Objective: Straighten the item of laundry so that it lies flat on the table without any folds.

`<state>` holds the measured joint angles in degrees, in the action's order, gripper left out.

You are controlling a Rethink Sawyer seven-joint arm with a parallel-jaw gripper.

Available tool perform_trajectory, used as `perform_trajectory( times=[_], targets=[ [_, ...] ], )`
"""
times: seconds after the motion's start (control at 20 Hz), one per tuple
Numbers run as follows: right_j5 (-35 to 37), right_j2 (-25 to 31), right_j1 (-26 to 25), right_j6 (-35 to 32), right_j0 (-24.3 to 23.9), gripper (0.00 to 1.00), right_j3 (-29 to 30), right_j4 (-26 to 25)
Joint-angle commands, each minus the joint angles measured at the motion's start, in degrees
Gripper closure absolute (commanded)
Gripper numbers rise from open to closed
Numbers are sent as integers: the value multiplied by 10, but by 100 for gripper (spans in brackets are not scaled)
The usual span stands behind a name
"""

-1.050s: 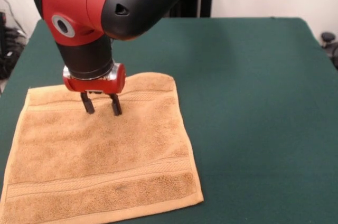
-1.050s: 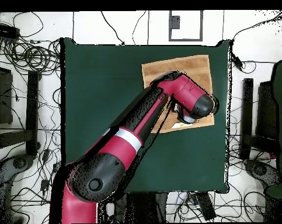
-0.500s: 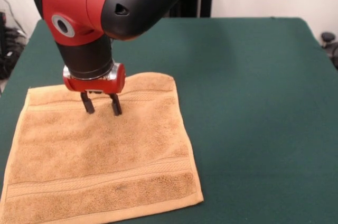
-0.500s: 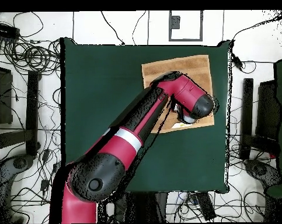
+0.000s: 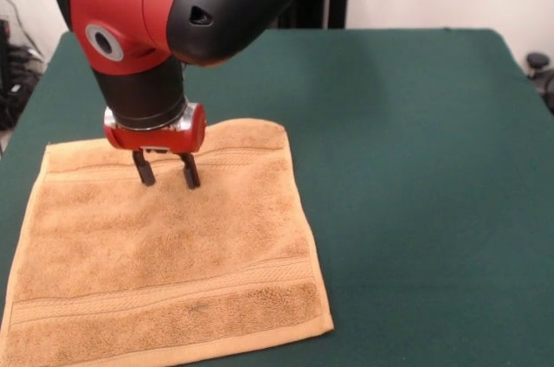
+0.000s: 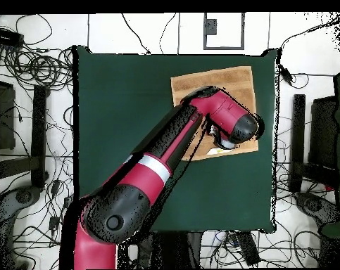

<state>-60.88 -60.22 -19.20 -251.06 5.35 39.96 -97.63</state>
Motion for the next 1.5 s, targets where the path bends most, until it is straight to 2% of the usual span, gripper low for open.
perform_trajectory(
  times=[0.05, 0.85, 1.5],
  targets=[
    [-82, 101, -74, -76, 40, 0, 23, 26],
    [-134, 103, -77, -108, 34, 0, 13, -1],
    [-133, 92, -86, -101, 32, 0, 5, 4]
  ],
)
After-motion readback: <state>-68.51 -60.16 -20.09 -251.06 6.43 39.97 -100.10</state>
